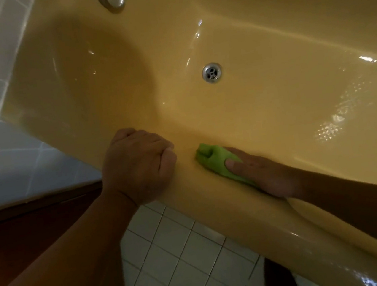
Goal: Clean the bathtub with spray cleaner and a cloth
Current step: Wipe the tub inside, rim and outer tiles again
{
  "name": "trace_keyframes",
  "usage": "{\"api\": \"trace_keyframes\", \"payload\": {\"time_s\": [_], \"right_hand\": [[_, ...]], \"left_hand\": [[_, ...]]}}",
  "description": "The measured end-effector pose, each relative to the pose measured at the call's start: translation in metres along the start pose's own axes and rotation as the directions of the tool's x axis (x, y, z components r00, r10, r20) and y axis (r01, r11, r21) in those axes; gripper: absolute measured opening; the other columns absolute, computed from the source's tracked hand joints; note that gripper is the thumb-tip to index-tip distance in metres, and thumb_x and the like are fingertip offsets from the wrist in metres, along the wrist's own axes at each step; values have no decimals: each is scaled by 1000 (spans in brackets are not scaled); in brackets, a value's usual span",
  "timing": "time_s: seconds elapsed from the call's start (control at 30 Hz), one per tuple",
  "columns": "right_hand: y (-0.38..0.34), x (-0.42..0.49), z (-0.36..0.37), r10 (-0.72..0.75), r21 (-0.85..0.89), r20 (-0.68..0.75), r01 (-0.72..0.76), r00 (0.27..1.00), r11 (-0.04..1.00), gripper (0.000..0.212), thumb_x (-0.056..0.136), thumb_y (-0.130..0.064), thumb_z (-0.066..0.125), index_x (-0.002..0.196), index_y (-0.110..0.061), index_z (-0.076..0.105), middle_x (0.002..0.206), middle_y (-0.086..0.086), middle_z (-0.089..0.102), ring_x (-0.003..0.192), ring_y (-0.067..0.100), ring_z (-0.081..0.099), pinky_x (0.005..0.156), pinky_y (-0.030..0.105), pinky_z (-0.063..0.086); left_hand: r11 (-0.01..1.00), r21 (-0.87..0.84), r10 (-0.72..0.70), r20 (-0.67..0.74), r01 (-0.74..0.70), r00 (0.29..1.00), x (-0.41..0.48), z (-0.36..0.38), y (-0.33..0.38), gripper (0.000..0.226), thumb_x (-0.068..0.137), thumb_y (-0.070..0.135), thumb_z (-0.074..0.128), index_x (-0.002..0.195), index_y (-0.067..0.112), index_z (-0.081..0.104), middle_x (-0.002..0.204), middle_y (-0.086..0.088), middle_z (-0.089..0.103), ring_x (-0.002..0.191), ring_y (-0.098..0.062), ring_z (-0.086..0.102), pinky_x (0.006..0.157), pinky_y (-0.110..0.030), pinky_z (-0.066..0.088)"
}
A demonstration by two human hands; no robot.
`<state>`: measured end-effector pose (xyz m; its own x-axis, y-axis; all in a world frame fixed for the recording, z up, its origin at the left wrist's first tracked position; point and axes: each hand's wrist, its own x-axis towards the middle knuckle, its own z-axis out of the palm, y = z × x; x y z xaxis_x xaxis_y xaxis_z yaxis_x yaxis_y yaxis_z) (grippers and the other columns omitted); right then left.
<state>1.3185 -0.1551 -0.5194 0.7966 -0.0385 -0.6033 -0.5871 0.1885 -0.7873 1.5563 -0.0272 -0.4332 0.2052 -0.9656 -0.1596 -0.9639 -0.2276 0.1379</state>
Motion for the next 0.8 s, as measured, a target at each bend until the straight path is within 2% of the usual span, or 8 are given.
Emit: {"api": "trace_keyframes", "payload": {"time_s": [0.13, 0.3, 0.37, 0.43, 0.5, 0.63, 0.73, 0.8], "right_hand": [[66, 61, -19, 115, -70, -152, -127, 982, 989, 78, 91, -84, 33, 152, -36, 42, 151, -8, 48, 141, 18, 46, 119, 35, 31], [114, 133, -26, 346, -228, -388, -453, 854, 862, 79, 98, -75, 21, 165, -32, 17, 171, 11, 20, 156, 36, 18, 126, 51, 15], [86, 137, -16, 349, -195, -328, -424, 878, 884, 71, 104, -69, 22, 165, -33, 18, 171, 10, 21, 155, 37, 21, 126, 52, 16], [43, 125, -6, 263, -135, -228, -298, 937, 945, 65, 105, -68, 25, 163, -37, 25, 168, 5, 30, 152, 35, 30, 126, 50, 21], [1, 100, 6, 124, -103, -150, -141, 981, 985, 61, 105, -66, 29, 161, -39, 31, 165, -5, 36, 149, 24, 37, 122, 40, 26], [-55, 40, 27, -73, -45, -70, 70, 995, 996, 62, 101, -67, 34, 159, -44, 27, 147, -30, 36, 136, -4, 35, 108, 21, 27], [-55, 29, 20, -66, -12, -50, 66, 997, 998, 62, 98, -72, 35, 154, -46, 32, 142, -37, 40, 128, -17, 40, 103, 3, 27], [-33, 44, 12, -2, -30, -70, 0, 998, 1000, 68, 96, -75, 32, 155, -41, 34, 146, -30, 41, 132, -9, 42, 107, 5, 26]], "left_hand": [[999, -9, 31, -19, -31, 999, 0, 1, -6, 43, 95, 32, 42, 89, 15, 81, 92, 0, 79, 84, -25, 70, 93, -39, 41], [999, -12, 36, -57, -37, 998, 1, 2, -15, 40, 94, 30, 45, 89, 14, 82, 91, 0, 79, 82, -22, 70, 93, -40, 43], [1000, -7, 22, -64, -22, 998, 0, 2, -20, 40, 94, 30, 45, 89, 14, 81, 91, 0, 79, 82, -23, 69, 95, -41, 42], [1000, -4, 2, -60, -2, 998, 1, 2, -23, 40, 94, 30, 45, 89, 15, 81, 91, 1, 78, 83, -23, 69, 96, -41, 41], [1000, 13, -5, -49, 5, 999, 3, 0, -26, 40, 94, 31, 45, 88, 16, 81, 91, 1, 78, 83, -22, 69, 96, -40, 41], [998, 49, -28, -9, 28, 1000, 7, -4, -29, 38, 93, 31, 44, 86, 18, 79, 90, 2, 77, 84, -23, 68, 97, -43, 42], [997, 58, -44, -5, 45, 999, 8, -3, -33, 36, 93, 31, 45, 85, 19, 78, 89, 3, 76, 84, -23, 67, 97, -43, 40], [998, 53, -42, -23, 43, 999, 9, -1, -35, 34, 92, 30, 46, 82, 18, 77, 86, 3, 76, 81, -23, 67, 96, -42, 40]]}}
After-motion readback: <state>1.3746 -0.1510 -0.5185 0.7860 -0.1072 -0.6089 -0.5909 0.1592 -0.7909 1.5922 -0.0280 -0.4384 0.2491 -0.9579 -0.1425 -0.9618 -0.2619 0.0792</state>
